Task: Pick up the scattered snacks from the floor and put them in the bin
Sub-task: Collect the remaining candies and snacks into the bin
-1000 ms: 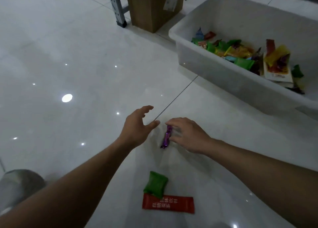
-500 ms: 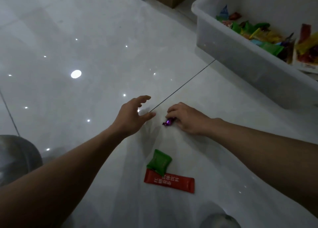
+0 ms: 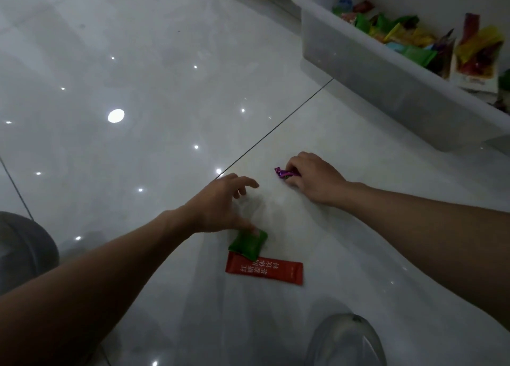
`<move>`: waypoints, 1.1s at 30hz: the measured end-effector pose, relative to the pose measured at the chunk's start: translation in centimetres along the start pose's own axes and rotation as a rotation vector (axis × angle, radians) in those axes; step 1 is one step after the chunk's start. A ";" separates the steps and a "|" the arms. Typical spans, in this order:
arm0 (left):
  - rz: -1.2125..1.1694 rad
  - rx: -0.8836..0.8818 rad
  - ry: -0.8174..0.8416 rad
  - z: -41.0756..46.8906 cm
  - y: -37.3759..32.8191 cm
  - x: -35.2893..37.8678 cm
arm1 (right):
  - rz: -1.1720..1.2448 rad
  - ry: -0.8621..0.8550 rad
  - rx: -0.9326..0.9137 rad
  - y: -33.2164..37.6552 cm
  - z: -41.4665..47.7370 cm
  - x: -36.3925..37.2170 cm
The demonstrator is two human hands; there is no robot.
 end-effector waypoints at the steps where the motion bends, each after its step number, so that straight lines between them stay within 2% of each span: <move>1: 0.045 0.000 0.059 0.0 0.0 0.8 | 0.018 -0.006 0.004 -0.2 -0.3 0.0; 6: 0.258 0.035 0.215 0.6 -0.1 3.2 | 0.087 -0.073 0.049 -1.5 -1.5 -0.6; 11: 0.298 0.035 0.128 2.2 0.0 2.1 | 0.132 -0.133 0.092 -2.9 -2.6 -1.7; 19: -0.024 -0.071 -0.083 5.0 -0.5 -0.7 | 0.207 -0.234 0.165 -4.0 -3.8 -3.6; 29: -0.348 0.063 -0.303 8.8 -9.2 -7.4 | 0.326 -0.483 0.197 -4.7 -6.4 -11.2; 33: -0.360 0.124 -0.314 10.4 -13.3 -9.9 | 0.388 -0.608 0.231 -5.5 -7.9 -15.4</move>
Point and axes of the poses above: each hand's wrist, its own z-axis towards the middle knuckle, its own x-axis out of the palm, y = z × x, the point moved 9 cm from there along z, towards the middle knuckle, and after that the axes turned 6 degrees about y, right-handed, at the moved point
